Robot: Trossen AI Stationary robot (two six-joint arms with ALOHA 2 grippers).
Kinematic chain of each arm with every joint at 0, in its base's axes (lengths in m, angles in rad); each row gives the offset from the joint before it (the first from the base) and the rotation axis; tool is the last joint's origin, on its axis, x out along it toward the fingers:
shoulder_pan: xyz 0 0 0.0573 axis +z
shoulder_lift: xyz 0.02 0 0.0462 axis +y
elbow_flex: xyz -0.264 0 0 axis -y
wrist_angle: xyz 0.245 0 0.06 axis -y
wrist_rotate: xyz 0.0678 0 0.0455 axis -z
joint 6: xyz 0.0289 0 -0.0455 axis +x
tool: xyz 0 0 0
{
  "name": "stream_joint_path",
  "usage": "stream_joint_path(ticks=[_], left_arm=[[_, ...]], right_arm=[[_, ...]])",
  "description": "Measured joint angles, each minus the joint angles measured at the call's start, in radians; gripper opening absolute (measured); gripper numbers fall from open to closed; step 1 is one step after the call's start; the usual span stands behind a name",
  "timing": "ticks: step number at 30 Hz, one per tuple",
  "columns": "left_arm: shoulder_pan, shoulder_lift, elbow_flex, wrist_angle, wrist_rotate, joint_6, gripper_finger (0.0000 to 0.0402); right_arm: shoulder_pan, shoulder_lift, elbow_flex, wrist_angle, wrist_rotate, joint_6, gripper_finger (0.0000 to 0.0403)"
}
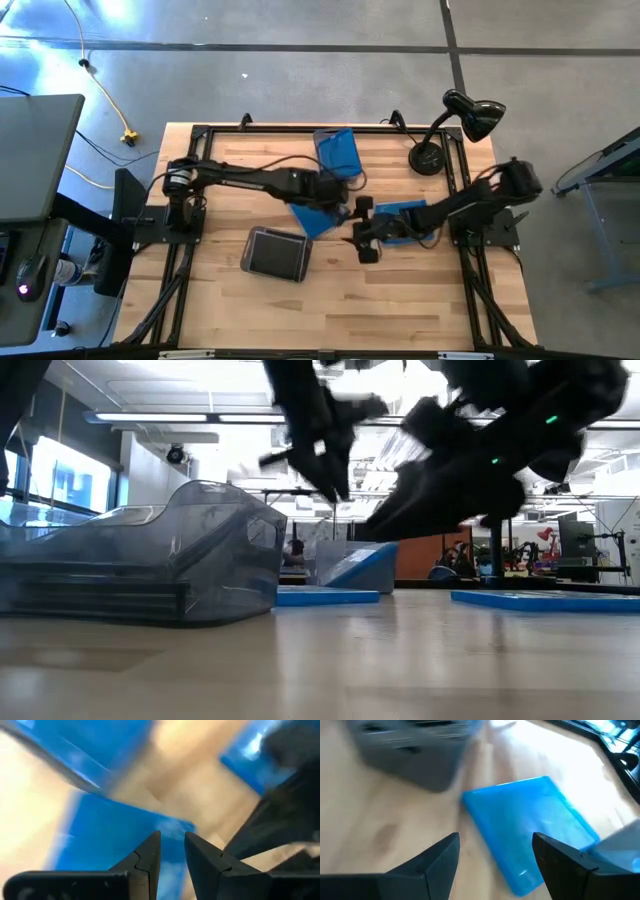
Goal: Pick & place jewel cases by type
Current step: Put the top left blue CD case into the top black bin
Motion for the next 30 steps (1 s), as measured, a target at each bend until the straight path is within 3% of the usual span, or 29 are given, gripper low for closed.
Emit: stream_joint_path(ticks=[4, 6, 11, 14, 20, 30], left_arm=[[-0.022, -0.003, 0.183, -0.286, -0.209, -0.009, 0.0085], [-0.031, -0.003, 0.243, -0.345, -0.281, -0.031, 0.0085], [-0.065, -0.003, 0.335, -0.408, -0.319, -0.052, 0.0085], [-0.090, -0.004, 0.326, -0.396, -0.311, -0.058, 0.0085], [-0.143, -0.003, 0.266, -0.413, -0.308, -0.113, 0.0085], [-0.182, -0.001, 0.123, -0.404, -0.273, -0.248, 0.0085]], right_arm=[[-0.066, 0.080, 0.060, 0.034, 0.004, 0.019, 0.0247], [-0.099, 0.126, 0.086, 0.020, 0.010, 0.042, 0.0247], [-0.188, 0.227, 0.162, 0.035, 0.014, 0.171, 0.0247], [-0.231, 0.288, 0.177, 0.019, -0.011, 0.247, 0.0247], [-0.242, 0.345, 0.170, 0.016, -0.125, 0.245, 0.0247], [-0.098, 0.274, 0.100, -0.135, -0.058, 0.381, 0.0247]])
